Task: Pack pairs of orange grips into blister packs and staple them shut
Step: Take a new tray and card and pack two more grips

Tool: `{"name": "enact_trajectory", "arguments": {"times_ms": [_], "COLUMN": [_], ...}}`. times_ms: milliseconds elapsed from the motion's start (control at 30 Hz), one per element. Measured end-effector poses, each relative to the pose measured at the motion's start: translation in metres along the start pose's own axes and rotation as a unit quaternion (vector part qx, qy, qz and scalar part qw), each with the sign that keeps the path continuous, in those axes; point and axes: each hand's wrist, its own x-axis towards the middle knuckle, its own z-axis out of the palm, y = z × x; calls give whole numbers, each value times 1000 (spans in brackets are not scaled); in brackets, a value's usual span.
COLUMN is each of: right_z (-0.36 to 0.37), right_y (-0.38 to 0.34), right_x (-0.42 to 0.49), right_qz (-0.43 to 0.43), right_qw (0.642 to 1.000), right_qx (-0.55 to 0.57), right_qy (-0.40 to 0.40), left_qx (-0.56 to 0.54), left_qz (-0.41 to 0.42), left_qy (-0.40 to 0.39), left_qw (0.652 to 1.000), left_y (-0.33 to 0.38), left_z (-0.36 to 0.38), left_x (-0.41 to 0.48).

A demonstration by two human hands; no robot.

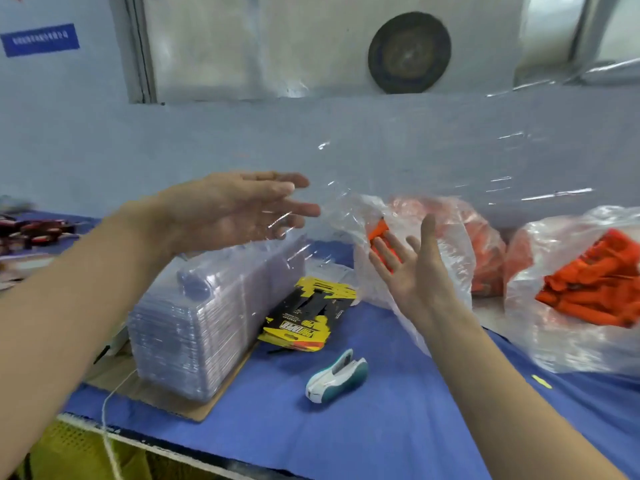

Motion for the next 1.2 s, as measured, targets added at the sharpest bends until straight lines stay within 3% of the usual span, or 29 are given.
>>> {"name": "enact_trajectory", "arguments": {"times_ms": [100,267,433,567,733,833,1200], "right_z": [-35,-100,-158,-194,-222,-237,-254], "right_y": [-23,-42,-50,-51,-42,-38,-45], "right_x": [-25,-66,-100,-122,-142,-151,-167], "right_qz": [-65,-94,-116,-124,-101,-81,55], "right_qw": [995,994,974,948,924,920,929], "right_qx": [69,-19,-15,-5,-19,-19,-42], "right_qy": [-24,50,194,292,369,384,364], "left_qx": [-111,-111,-237,-275,-170,-153,31], "left_qz": [-61,-132,-153,-149,-148,-156,-182], "left_qy": [-90,-148,-110,-38,150,214,220], "left_qw": [988,974,953,949,963,952,958], "left_y": [-35,-85,-132,-176,-227,-252,-294], "left_z": [19,61,88,111,174,186,171], "left_x": [20,56,81,81,83,90,111]}}
